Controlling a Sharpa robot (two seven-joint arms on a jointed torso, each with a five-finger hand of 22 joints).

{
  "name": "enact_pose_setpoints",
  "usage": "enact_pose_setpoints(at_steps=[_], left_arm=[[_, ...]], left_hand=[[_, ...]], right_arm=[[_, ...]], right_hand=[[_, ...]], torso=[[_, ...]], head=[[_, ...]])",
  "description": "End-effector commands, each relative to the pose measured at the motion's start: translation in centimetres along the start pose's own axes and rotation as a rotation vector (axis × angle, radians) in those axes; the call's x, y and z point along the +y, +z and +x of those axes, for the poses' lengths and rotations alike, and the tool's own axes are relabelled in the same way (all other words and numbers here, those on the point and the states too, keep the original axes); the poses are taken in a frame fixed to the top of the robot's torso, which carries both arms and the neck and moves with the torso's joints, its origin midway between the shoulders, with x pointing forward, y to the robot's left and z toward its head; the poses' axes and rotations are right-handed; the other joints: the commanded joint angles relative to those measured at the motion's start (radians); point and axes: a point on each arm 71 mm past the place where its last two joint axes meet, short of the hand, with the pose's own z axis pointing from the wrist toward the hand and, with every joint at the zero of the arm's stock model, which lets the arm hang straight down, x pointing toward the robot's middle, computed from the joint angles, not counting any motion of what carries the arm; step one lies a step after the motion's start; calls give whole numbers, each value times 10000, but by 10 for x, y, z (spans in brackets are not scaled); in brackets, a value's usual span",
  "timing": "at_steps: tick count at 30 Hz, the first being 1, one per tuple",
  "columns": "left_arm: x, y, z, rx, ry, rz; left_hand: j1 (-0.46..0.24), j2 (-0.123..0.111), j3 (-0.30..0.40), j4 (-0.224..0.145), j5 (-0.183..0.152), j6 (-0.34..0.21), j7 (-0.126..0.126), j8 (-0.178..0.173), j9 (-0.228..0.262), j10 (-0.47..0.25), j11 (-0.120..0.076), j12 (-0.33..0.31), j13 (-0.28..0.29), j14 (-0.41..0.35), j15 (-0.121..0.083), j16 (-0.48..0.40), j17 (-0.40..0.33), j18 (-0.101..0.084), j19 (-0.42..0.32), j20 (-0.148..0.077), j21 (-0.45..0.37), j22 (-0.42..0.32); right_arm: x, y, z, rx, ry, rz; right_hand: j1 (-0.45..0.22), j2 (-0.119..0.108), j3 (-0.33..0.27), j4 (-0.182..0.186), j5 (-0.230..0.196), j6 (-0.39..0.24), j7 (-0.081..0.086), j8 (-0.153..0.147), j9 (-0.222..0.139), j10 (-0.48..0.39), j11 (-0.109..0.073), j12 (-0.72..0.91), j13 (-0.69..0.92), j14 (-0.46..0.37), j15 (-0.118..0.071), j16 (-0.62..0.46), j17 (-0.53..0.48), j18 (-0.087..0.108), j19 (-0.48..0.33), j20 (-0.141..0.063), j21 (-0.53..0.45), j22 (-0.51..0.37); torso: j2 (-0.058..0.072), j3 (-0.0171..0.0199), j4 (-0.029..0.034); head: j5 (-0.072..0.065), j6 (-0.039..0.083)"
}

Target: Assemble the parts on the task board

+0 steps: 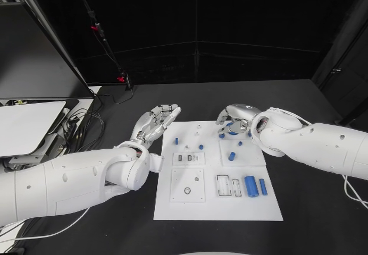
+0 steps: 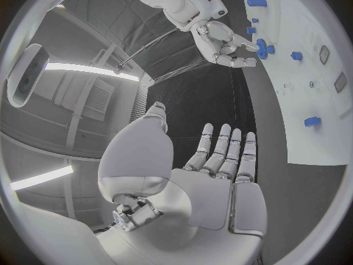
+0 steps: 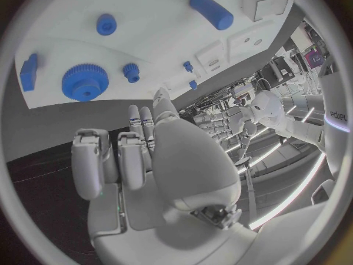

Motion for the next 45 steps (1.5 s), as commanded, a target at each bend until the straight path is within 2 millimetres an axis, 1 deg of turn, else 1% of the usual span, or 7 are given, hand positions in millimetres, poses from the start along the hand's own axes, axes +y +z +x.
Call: enact_pose_setpoints(at_steps=[1, 13, 17, 22, 24, 26, 45], left_arm=[[-24, -3, 1, 105, -12, 3329], [-24, -3, -1, 57, 37, 3366], [-24, -3, -1, 35, 60, 3382], [-24, -3, -2, 22, 71, 3373], [-24, -3, -2, 32, 60, 3379], [-24, -3, -2, 39, 51, 3381], [-23, -3, -3, 50, 41, 3327]], left_hand=[[-6, 108, 68, -17, 58, 65, 1472, 48, -17, 63, 2, 37, -10, 17, 84, 41, 9, 103, -5, 81, 70, 5], [12, 196, 103, -21, 93, 80, 1466, 52, -17, 70, -8, 38, -10, 14, 74, 49, 9, 112, -22, 79, 74, 2], [13, 197, 103, -21, 94, 80, 1465, 52, -18, 70, -8, 38, -10, 14, 73, 49, 8, 112, -21, 78, 75, 3], [13, 197, 103, -21, 94, 80, 1465, 52, -18, 70, -8, 38, -10, 14, 73, 49, 8, 112, -21, 78, 75, 3], [10, 140, 76, -18, 123, 82, 1461, 51, -19, 65, -15, 35, -12, 5, 62, 50, 7, 119, -38, 73, 76, -2], [7, 116, 66, -16, 134, 82, 1459, 51, -20, 63, -17, 34, -12, 2, 59, 51, 7, 120, -43, 71, 77, -3], [6, 79, 51, -14, 198, 84, 1458, 50, -22, 62, -21, 33, -12, -6, 51, 53, 6, 125, -73, 66, 73, -14]], right_arm=[[-1, 2, 3, 553, -753, 410], [4, 10, 10, 1086, -1120, 763], [5, 13, 13, 1212, -1189, 868], [4, 16, 17, 1350, -1242, 1037], [3, 17, 18, 1426, -1264, 1114], [3, 17, 19, 1470, -1276, 1169], [4, 22, 26, 1846, -1358, 1342]], right_hand=[[9, -45, 16, 54, -24, 49, 3, -35, -3, 44, 0, -30, 9, 687, -51, -17, 391, -120, 595, -62, 42, 1837], [183, -80, 39, 163, -25, 232, -13, -320, 7, 446, -8, -248, 13, 700, 16, -13, 446, -125, 604, -7, 46, 1858], [266, -94, 39, 215, -25, 296, -24, -439, 9, 654, -10, -351, 10, 707, 76, -6, 479, -130, 614, 42, 52, 1877], [312, -82, 47, 253, -25, 330, -22, -507, 10, 744, -7, -431, 6, 707, 97, -5, 478, -129, 612, 64, 51, 1875], [357, -62, 66, 259, -24, 352, -22, -538, 11, 778, -3, -476, 4, 706, 108, -5, 475, -128, 611, 76, 49, 1873], [388, -41, 85, 263, -23, 367, -17, -557, 12, 797, 0, -507, 2, 704, 114, -7, 464, -128, 611, 83, 50, 1874], [653, 153, 249, 408, -22, 664, -80, -752, 35, 1350, 2, -797, 9, 702, 179, -6, 453, -125, 607, 165, 44, 1870]], torso=[[-26, -10, -3], [-60, -22, -12], [-52, -18, -21], [-70, -28, -16], [-72, -29, 1], [-67, -26, 1], [-102, -44, 4]], head=[[-30, -52], [0, -165], [-123, -172], [-171, -193], [-325, -142], [-388, -142], [-345, -270]])
